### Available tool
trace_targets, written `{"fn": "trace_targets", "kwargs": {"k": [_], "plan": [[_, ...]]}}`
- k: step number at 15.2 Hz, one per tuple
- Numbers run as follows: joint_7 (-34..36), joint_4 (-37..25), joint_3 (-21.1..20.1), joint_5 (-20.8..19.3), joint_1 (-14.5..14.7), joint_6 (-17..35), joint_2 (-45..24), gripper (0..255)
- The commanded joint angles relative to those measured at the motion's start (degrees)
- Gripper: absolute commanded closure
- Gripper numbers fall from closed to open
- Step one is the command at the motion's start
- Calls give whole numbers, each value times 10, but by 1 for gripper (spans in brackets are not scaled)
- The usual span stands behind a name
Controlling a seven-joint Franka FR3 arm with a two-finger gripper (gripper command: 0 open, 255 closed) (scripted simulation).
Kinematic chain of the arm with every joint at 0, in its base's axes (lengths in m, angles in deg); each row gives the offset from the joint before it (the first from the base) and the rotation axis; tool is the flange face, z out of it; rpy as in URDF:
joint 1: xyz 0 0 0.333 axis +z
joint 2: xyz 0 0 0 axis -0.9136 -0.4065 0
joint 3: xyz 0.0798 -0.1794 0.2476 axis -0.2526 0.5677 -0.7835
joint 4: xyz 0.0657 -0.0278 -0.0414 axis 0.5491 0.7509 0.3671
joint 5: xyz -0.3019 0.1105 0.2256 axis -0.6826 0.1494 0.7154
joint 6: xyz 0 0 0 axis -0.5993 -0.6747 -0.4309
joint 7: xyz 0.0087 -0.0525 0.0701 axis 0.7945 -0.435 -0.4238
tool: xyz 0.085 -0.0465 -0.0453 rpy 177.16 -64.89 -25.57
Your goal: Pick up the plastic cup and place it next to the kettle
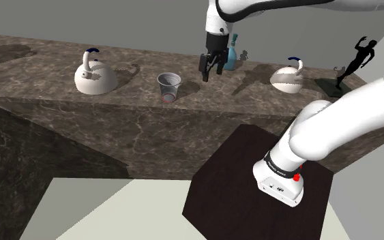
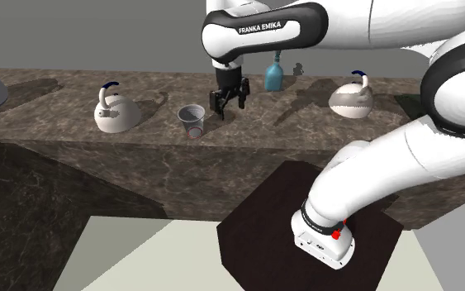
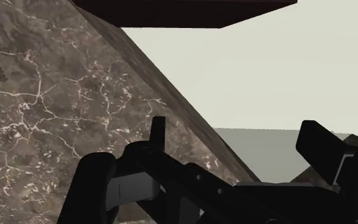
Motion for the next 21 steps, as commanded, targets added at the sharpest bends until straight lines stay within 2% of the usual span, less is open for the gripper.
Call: {"fn": "trace_targets", "kwargs": {"k": [1,9,17,21], "plan": [[3,-26,-5,1,3,20,-44,0],[19,-144,-23,-3,16,84,-217,0],[37,-310,-35,-19,32,101,-392,0],[37,-288,-35,-19,33,130,-399,0]]}}
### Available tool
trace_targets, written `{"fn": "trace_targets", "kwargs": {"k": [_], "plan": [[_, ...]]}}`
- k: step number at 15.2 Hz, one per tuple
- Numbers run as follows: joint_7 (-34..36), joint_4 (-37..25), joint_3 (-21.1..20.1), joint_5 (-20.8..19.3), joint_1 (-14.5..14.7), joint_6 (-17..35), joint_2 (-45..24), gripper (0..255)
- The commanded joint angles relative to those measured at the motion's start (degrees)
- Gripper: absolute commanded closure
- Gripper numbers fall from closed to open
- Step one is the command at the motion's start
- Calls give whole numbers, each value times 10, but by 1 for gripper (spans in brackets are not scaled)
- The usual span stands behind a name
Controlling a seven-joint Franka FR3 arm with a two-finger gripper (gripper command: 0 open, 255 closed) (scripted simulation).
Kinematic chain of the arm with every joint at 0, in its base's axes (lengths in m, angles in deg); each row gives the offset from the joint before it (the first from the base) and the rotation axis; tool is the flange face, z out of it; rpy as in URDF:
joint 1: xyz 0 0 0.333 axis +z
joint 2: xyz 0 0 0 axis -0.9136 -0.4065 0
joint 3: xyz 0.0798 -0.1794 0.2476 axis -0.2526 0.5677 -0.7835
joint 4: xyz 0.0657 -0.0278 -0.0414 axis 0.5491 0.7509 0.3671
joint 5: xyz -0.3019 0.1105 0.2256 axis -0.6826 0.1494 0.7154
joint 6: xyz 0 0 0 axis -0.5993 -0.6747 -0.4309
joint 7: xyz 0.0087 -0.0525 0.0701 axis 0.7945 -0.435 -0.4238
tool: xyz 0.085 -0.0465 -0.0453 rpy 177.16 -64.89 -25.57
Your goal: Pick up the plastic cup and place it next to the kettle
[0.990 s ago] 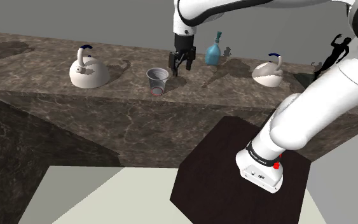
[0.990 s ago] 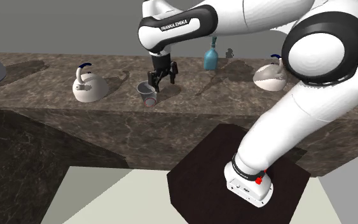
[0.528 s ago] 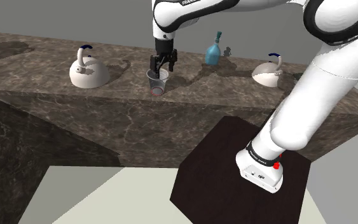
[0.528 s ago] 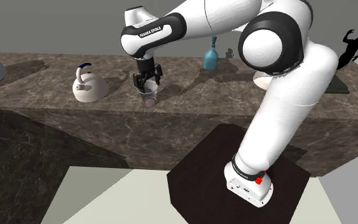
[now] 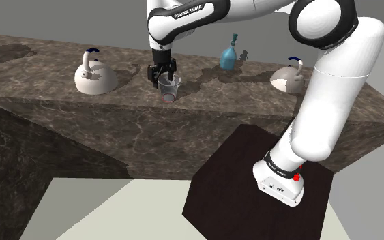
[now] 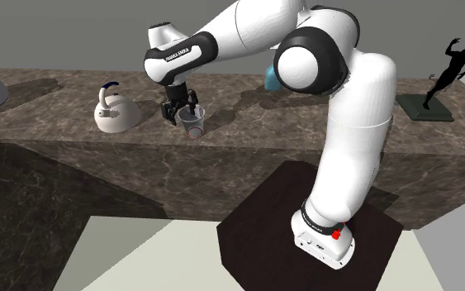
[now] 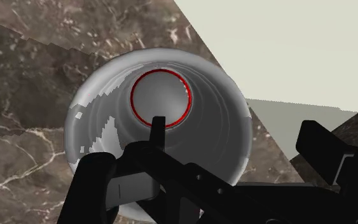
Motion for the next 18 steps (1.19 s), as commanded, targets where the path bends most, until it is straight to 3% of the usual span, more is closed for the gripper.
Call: {"fn": "trace_targets", "kwargs": {"k": [1,12,13,18], "plan": [[-1,9,0,0,0,15,-6,0],[-1,22,0,-1,0,33,-11,0],[-1,22,0,-1,0,33,-11,255],[-1,21,0,-1,0,33,-11,255]]}}
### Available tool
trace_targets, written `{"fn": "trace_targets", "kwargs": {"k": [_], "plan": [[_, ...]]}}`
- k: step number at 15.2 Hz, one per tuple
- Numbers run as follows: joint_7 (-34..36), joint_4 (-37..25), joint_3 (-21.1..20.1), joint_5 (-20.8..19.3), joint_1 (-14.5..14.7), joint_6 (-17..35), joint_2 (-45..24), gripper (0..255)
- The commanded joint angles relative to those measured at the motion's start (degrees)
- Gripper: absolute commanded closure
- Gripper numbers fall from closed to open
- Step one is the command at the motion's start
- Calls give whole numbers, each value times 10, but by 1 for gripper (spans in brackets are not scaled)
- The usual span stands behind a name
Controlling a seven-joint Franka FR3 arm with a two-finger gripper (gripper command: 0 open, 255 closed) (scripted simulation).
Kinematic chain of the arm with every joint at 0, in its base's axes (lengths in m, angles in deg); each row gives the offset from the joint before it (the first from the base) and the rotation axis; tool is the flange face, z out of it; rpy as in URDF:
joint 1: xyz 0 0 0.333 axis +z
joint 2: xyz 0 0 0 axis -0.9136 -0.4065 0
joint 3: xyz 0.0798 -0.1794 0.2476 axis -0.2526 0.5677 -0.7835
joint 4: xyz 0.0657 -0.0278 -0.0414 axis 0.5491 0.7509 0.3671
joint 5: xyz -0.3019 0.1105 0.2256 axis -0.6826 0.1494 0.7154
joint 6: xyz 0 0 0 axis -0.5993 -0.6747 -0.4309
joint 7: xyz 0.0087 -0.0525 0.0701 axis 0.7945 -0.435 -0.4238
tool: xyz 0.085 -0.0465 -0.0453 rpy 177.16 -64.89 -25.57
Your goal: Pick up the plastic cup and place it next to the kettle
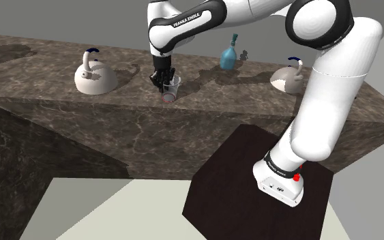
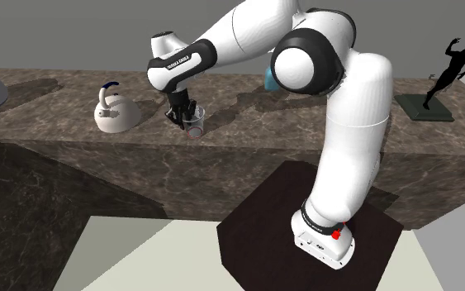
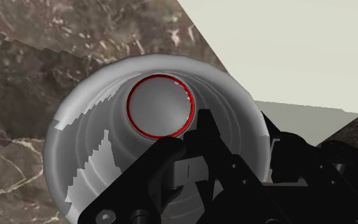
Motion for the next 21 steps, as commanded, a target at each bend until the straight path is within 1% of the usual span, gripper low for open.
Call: {"fn": "trace_targets", "kwargs": {"k": [1,4,21], "plan": [[0,0,0,0,0,0,0,255],[0,0,0,0,0,0,0,255],[3,-77,-1,2,-1,-118,41,255]]}}
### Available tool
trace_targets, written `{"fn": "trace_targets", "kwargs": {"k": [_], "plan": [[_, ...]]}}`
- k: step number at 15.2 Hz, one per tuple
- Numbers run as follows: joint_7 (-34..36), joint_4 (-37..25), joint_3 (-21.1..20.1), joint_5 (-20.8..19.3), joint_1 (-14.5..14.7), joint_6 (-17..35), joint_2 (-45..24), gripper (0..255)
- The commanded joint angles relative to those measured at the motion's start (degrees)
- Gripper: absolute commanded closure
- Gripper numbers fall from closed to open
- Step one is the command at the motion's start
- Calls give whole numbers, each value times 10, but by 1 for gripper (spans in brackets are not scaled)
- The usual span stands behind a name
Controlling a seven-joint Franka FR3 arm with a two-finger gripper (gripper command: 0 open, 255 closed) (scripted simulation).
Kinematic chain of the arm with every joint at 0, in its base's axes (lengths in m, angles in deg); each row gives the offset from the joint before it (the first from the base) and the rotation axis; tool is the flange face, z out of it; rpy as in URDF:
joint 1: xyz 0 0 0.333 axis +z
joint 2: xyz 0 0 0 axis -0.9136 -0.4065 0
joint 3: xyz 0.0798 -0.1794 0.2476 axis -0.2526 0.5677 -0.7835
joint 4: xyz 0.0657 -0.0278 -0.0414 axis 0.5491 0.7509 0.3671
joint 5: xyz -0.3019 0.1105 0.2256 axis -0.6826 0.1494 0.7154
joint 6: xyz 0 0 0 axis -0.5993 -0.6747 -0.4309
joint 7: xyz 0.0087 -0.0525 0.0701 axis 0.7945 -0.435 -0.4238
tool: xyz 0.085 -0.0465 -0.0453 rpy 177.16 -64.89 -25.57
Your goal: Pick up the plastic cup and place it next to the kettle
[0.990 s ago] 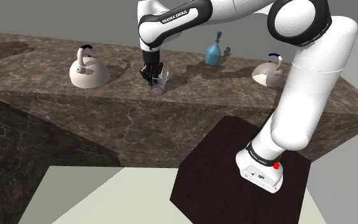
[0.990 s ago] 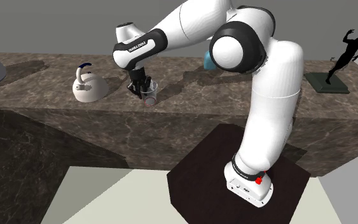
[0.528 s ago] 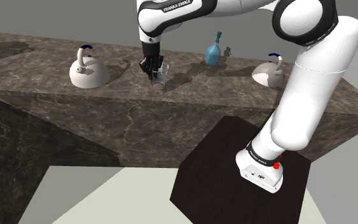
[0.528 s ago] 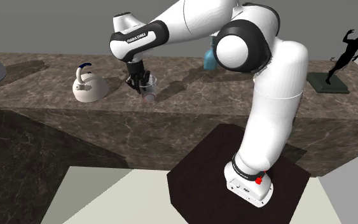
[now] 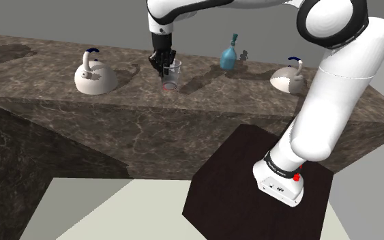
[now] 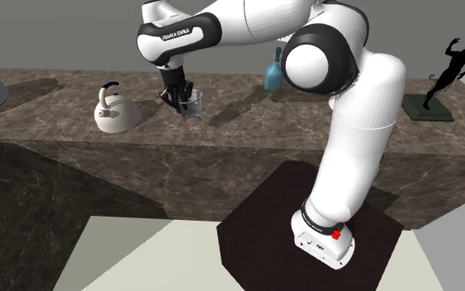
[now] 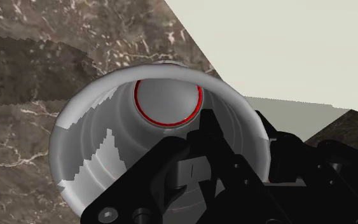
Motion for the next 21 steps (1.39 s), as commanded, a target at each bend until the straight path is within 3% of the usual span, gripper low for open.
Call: {"fn": "trace_targets", "kwargs": {"k": [1,21], "plan": [[0,-10,0,0,0,-14,4,255],[6,-163,-1,0,0,-168,5,255]]}}
